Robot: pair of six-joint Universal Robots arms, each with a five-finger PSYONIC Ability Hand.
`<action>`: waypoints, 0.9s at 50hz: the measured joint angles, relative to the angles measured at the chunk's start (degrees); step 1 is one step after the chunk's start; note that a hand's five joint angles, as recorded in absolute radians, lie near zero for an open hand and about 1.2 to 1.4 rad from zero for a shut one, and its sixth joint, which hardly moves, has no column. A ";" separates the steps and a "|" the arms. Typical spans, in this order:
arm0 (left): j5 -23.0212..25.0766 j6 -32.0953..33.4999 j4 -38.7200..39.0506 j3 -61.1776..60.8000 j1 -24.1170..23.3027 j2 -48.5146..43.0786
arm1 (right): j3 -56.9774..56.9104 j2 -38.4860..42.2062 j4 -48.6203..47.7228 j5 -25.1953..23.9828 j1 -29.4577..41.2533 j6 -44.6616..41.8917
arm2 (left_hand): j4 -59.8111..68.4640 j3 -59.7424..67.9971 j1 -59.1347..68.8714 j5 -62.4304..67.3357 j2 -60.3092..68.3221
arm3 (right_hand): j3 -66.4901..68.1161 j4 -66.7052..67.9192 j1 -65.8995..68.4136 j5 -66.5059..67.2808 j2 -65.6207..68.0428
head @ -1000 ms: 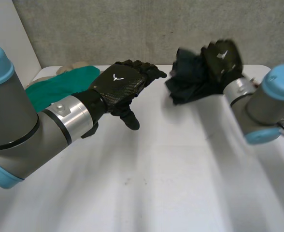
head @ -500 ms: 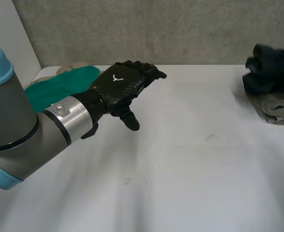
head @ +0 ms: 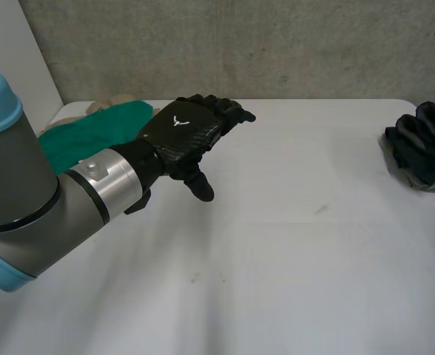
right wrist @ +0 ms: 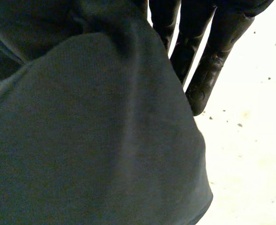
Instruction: Fold the laundry.
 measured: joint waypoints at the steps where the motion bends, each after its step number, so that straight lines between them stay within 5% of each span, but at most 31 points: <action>1: 0.00 0.00 -0.01 0.00 0.01 0.00 | -0.22 0.39 0.16 0.07 0.06 0.39 | -0.01 0.00 0.00 0.00 0.00 | -1.10 -1.09 -0.81 -1.08 0.00; 2: 0.00 0.00 -0.02 -0.01 0.03 0.00 | -0.39 0.76 0.45 0.25 0.14 0.75 | 0.00 0.00 0.00 0.00 0.00 | -16.53 -15.73 -12.27 -14.23 -15.93; 6: -0.01 0.00 -0.02 -0.02 0.10 -0.01 | -0.03 0.48 1.96 1.44 0.33 1.21 | 0.00 0.00 0.00 0.00 0.00 | -43.49 -44.33 -33.14 -40.39 -43.31; 18: 0.02 0.00 -0.04 0.06 0.04 0.07 | 10.25 -16.31 13.41 8.88 -2.32 1.33 | 0.00 0.00 0.00 0.00 0.00 | -46.24 -46.68 -33.86 -43.03 -45.65; 28: -0.02 0.00 -0.06 0.13 0.36 1.70 | 15.04 -26.09 26.24 10.74 -13.12 -2.39 | 0.00 0.00 0.00 0.00 0.00 | -46.24 -46.68 -33.86 -43.04 -45.65; 34: -0.39 -0.29 0.01 0.78 2.44 3.80 | 9.79 -27.76 29.07 20.79 -17.67 -11.27 | 0.00 0.00 0.00 0.00 0.00 | -46.24 -46.68 -33.86 -43.03 -45.65; 36: -0.51 -0.34 0.03 0.87 2.63 3.90 | 9.51 -27.94 29.08 21.64 -17.63 -11.77 | 0.00 0.00 0.00 0.00 0.00 | -46.24 -46.68 -33.86 -43.03 -45.65; 37: -1.81 -0.76 0.21 1.65 4.14 4.44 | 8.03 -29.64 28.41 26.97 -15.94 -14.12 | 0.00 0.00 0.00 0.00 0.00 | -46.24 -46.68 -33.86 -43.03 -45.65; 40: -5.23 -1.22 0.76 3.08 6.56 4.71 | 8.12 -33.27 25.87 31.49 -11.04 -14.59 | -0.02 -0.01 0.00 0.00 0.00 | -46.24 -46.68 -33.86 -43.03 -45.64; 45: -13.13 -1.15 2.60 6.07 12.04 3.46 | 13.69 -41.61 20.13 33.40 -1.61 -11.80 | -0.02 -0.01 0.00 0.00 -0.01 | -46.24 -46.68 -33.87 -43.03 -45.65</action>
